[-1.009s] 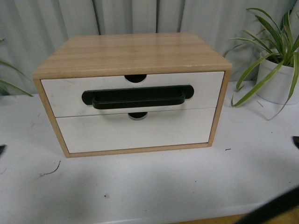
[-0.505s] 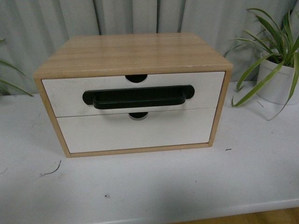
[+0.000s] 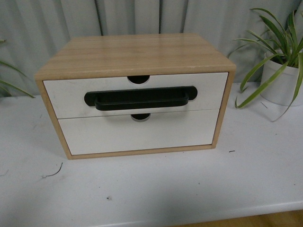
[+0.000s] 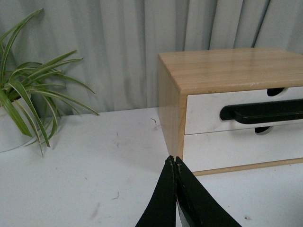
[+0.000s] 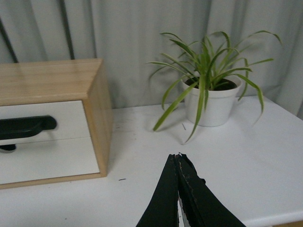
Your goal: Close drawer sideways
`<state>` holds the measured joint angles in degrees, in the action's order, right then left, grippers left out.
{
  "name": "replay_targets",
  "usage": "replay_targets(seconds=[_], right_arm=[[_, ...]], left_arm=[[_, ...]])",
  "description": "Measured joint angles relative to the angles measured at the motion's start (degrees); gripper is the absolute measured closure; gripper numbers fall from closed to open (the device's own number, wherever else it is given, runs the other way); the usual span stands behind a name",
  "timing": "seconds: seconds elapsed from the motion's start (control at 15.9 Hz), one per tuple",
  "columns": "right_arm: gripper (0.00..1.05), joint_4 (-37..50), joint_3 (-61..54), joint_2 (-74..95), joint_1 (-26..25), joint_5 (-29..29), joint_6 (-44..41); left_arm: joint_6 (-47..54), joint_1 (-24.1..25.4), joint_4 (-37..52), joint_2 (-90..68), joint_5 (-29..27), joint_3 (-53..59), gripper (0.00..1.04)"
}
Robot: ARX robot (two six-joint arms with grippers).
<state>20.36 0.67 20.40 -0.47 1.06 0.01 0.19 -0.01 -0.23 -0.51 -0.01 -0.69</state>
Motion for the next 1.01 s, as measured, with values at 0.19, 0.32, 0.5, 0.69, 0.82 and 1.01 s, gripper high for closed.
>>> replay_targets(seconds=[0.19, 0.32, 0.5, 0.69, 0.82, 1.01], right_arm=[[1.03, -5.42, 0.00, -5.75, 0.46, -1.01, -0.02], [1.03, -8.02, 0.00, -8.26, 0.46, -1.01, -0.02], [1.03, -10.71, 0.00, -10.82, 0.46, -1.01, -0.02], [1.03, -19.43, 0.17, -20.20, 0.46, -1.11, -0.02], [1.03, -21.05, 0.04, -20.13, 0.46, -1.05, -0.02], [1.03, -20.61, 0.04, -20.17, 0.46, -1.07, -0.02]], left_arm=[[-0.02, 0.00, 0.04, -0.02, 0.00, 0.00, 1.03], [-0.02, 0.00, 0.04, 0.00, 0.02, 0.00, 1.03], [-0.02, 0.00, 0.02, 0.00, 0.00, 0.00, 1.03], [0.00, 0.00, 0.00, 0.00, 0.00, 0.00, 1.03], [-0.02, 0.00, 0.04, 0.00, -0.02, 0.00, 1.03], [0.00, 0.00, 0.04, 0.00, 0.00, 0.00, 1.03]])
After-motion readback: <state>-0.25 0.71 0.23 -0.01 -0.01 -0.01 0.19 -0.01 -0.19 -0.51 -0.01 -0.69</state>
